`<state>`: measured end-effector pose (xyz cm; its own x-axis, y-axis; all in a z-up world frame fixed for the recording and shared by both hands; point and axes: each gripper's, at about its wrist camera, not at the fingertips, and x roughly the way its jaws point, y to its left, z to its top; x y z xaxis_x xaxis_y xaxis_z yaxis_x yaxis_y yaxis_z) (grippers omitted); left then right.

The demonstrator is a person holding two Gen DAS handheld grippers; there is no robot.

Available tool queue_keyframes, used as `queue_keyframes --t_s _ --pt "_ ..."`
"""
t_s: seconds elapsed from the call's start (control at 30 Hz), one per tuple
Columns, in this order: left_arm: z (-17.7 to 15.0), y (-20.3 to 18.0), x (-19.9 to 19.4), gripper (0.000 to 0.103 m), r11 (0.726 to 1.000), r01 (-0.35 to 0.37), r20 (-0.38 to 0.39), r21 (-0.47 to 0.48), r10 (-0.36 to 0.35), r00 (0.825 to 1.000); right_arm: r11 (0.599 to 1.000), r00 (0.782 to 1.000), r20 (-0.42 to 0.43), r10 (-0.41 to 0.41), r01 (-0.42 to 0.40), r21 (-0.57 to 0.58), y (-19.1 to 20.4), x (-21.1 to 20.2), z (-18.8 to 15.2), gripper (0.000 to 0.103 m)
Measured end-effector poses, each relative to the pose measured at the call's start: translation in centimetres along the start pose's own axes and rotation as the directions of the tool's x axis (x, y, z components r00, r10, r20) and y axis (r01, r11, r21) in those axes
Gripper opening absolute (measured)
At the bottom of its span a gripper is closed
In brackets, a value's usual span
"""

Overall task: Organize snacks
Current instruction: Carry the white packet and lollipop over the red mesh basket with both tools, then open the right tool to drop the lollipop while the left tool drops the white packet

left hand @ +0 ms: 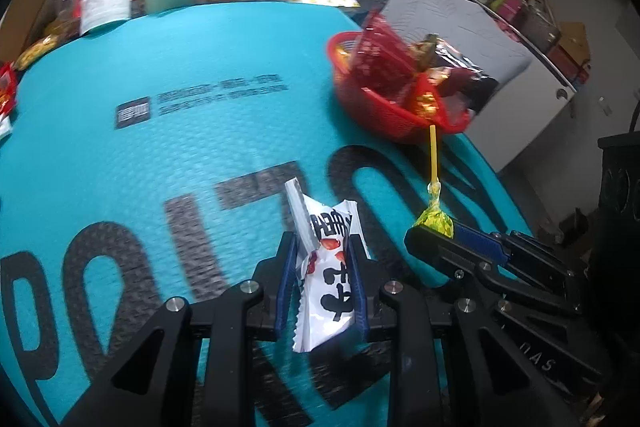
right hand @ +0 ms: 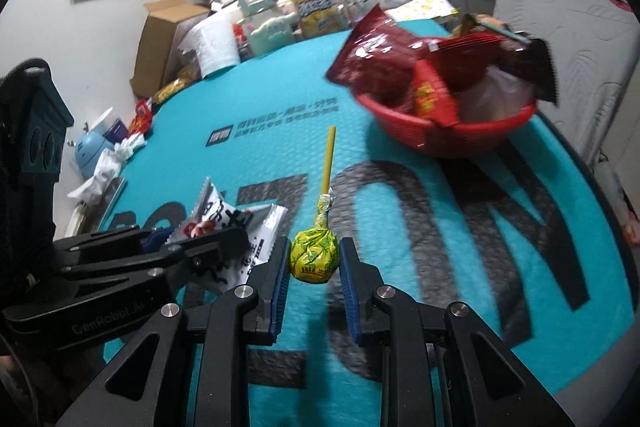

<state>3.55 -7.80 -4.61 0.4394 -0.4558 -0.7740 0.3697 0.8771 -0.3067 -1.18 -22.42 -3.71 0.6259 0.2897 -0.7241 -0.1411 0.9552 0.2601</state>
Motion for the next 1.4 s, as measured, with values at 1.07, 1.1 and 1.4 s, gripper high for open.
queue_keyframes --t_s 1.07,1.1,1.4 --pt "10.5 -7.8 -0.6 0.024 0.975 0.057 0.131 0.216 -0.087 0.988 0.998 0.979 0.202 -0.035 0.046 -0.049 -6.4 -5.8 7.5 0.024" --pt "11.0 -7.9 -0.6 0.024 0.974 0.055 0.137 0.220 -0.087 0.987 0.998 0.977 0.208 -0.037 0.049 -0.050 -6.6 -5.8 7.9 0.024" --pt "13.7 -7.5 0.2 0.024 0.974 0.036 0.148 0.226 -0.070 0.987 0.995 0.975 0.222 -0.031 0.052 -0.087 -7.5 -3.8 11.6 0.024"
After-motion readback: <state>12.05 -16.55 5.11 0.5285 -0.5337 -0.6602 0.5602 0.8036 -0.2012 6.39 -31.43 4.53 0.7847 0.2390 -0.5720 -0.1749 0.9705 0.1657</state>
